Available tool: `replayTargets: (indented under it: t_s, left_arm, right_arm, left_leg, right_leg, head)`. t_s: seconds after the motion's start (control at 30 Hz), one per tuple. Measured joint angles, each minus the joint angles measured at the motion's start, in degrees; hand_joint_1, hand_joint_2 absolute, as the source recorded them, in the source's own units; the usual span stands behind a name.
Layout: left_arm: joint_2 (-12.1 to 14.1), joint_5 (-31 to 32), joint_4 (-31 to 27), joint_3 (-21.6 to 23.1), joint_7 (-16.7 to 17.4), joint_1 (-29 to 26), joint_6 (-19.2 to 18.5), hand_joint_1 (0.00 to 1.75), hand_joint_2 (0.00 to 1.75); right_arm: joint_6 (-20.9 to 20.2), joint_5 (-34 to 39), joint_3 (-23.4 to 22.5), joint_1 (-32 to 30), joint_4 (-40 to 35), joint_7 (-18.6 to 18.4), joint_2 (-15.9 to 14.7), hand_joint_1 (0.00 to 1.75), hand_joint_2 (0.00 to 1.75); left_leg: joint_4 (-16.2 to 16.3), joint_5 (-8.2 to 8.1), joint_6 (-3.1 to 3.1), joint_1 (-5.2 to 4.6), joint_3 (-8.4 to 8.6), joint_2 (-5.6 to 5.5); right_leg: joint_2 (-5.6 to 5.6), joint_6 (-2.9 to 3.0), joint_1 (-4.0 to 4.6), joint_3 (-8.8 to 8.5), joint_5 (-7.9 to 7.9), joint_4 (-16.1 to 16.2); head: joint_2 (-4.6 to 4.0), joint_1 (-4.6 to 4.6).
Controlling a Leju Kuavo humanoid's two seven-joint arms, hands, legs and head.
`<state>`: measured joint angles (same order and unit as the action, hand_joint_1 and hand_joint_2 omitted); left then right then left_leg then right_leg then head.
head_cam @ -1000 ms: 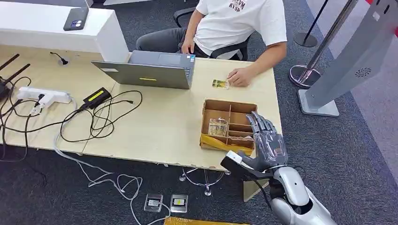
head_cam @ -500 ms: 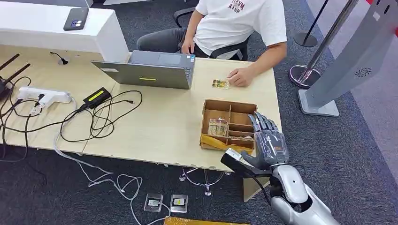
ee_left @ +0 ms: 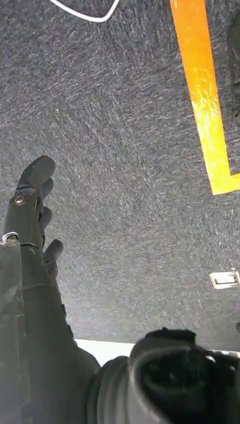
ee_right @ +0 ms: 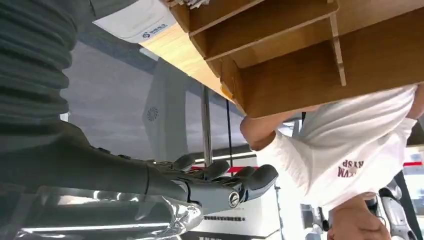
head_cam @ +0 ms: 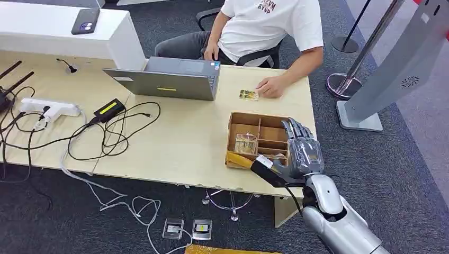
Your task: Pass the card to the sensor for recognition and then transmit it.
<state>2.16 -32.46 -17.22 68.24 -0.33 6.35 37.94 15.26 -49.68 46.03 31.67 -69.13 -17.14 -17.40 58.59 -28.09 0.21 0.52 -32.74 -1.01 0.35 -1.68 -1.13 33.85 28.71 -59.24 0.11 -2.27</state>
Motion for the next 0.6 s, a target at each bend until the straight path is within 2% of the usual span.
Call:
replayTargets:
  t_s: [0.6]
  left_arm:
    - [0.00, -0.63, 0.02, 0.00, 0.00, -0.02, -0.07, 0.00, 0.00]
  right_arm:
    - [-0.07, 0.46, 2.47, 1.98, 6.75, 0.57, 2.60, 0.00, 1.75]
  left_leg:
    - [0.00, 0.00, 0.00, 0.00, -0.01, -0.01]
  right_leg:
    - [-0.02, 0.00, 0.00, 0.00, 0.00, 0.00]
  head:
    - [0.00, -0.02]
